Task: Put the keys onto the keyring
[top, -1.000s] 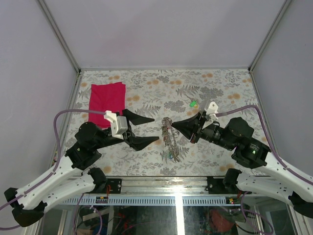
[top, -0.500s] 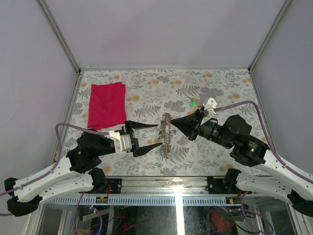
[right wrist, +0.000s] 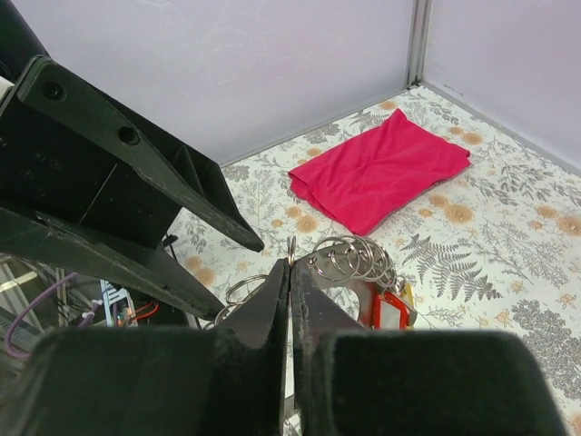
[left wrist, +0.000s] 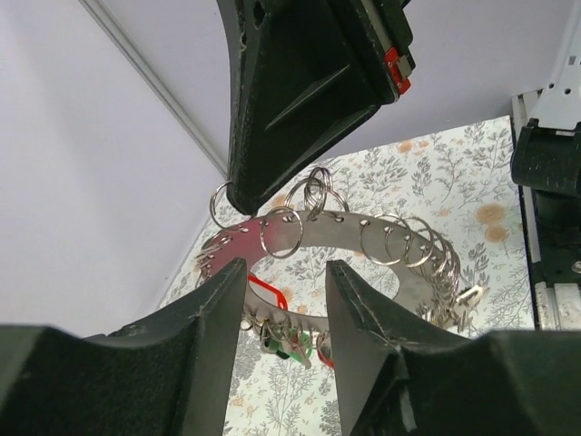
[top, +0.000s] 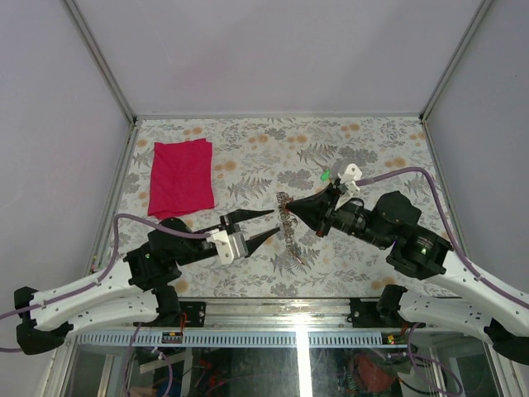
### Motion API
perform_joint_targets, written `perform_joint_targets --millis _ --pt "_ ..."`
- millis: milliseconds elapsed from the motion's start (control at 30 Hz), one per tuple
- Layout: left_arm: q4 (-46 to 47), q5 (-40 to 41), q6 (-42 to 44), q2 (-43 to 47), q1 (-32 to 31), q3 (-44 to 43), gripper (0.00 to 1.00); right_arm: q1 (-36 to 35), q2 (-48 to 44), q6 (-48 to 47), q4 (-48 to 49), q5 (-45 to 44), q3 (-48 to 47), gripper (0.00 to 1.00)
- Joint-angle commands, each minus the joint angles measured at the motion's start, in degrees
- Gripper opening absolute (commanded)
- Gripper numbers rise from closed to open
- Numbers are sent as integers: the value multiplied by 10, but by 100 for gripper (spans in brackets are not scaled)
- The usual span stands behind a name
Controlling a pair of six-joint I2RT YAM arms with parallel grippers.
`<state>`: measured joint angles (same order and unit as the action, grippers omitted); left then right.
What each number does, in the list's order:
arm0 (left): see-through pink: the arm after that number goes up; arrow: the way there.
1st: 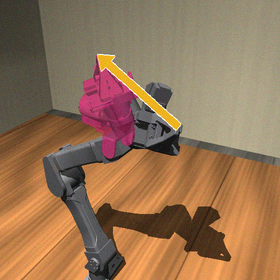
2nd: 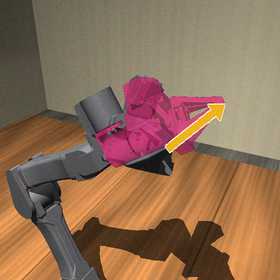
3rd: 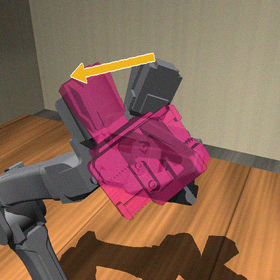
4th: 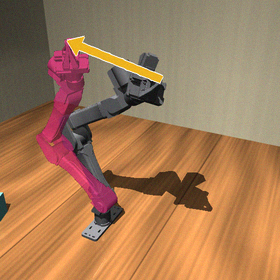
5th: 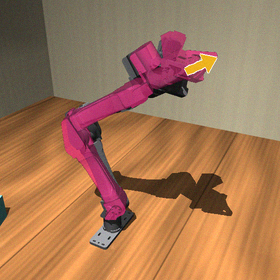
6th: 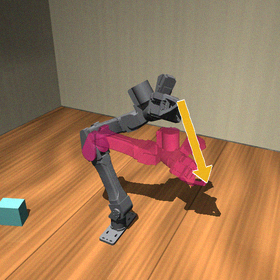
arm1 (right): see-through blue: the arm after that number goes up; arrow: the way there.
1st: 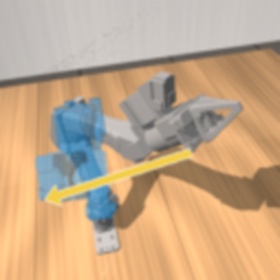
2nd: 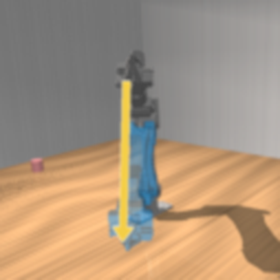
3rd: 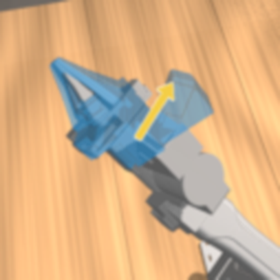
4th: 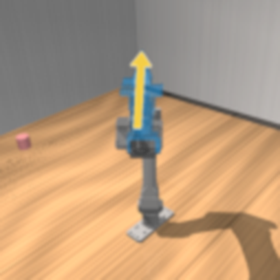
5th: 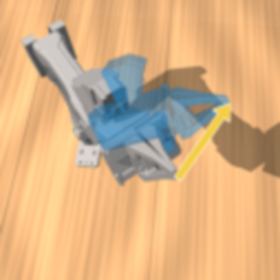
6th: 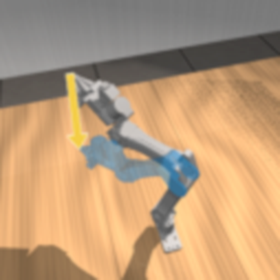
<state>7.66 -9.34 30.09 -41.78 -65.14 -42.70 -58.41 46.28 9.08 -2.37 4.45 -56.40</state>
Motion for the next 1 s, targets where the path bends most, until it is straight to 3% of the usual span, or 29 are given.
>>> perform_joint_targets --millis 0,233,733,967 --pt "35 17 41 -8 -7 -13 40 -3 3 7 48 16 -41 0" --pt "44 15 51 -20 -12 -14 38 -3 7 10 48 18 -42 0" --pt "60 28 57 -25 -15 -21 23 -3 7 10 46 18 -38 0" --pt "62 22 50 -23 -17 -22 27 -4 7 10 44 16 -37 0"
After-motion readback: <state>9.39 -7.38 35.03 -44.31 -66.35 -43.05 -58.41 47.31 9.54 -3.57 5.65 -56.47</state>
